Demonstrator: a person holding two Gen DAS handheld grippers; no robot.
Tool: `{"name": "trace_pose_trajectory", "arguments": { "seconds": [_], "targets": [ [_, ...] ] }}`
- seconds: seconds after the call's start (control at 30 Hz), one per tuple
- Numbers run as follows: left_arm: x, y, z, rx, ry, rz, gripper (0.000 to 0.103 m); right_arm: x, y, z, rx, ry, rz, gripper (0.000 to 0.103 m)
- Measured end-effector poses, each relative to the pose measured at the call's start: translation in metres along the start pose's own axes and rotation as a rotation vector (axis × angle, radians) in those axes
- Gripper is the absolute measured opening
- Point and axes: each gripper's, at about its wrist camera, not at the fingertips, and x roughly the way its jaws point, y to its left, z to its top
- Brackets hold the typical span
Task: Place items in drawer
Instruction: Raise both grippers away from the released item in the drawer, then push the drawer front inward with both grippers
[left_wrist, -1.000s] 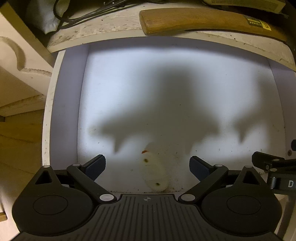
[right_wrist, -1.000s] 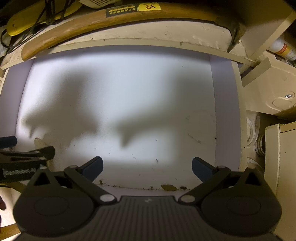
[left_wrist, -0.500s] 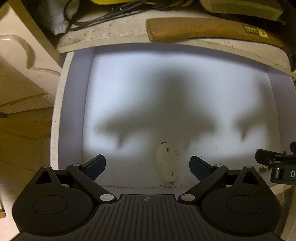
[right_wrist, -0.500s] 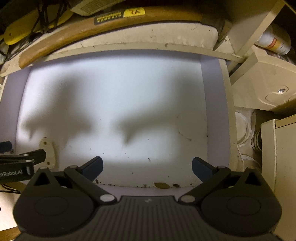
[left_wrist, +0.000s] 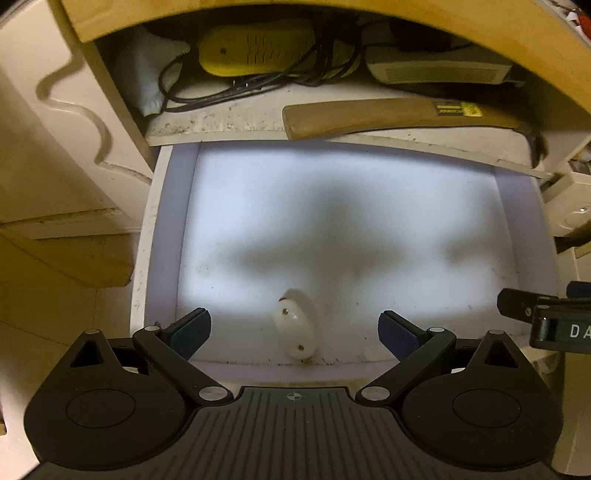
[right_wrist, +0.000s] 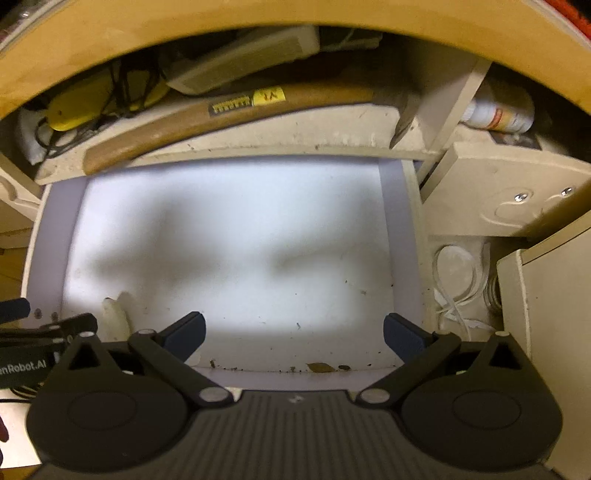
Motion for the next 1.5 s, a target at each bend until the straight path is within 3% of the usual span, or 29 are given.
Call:
{"name": "trace_pose_trajectory", "arguments": {
  "seconds": [0.53, 1.5],
  "targets": [
    [-0.049, 0.007, -0.012, -0.038, -0.147, 0.004, 0.1, -0.055, 0.006, -0.02, -0.018, -0.154, -0.007, 0.103],
    [-0.033, -0.003, -0.06, 0.04, -0.02, 0.011, 0.1, -0.036, 0.01, -0.07, -0.041, -0.002, 0.004, 0.103]
  ]
}}
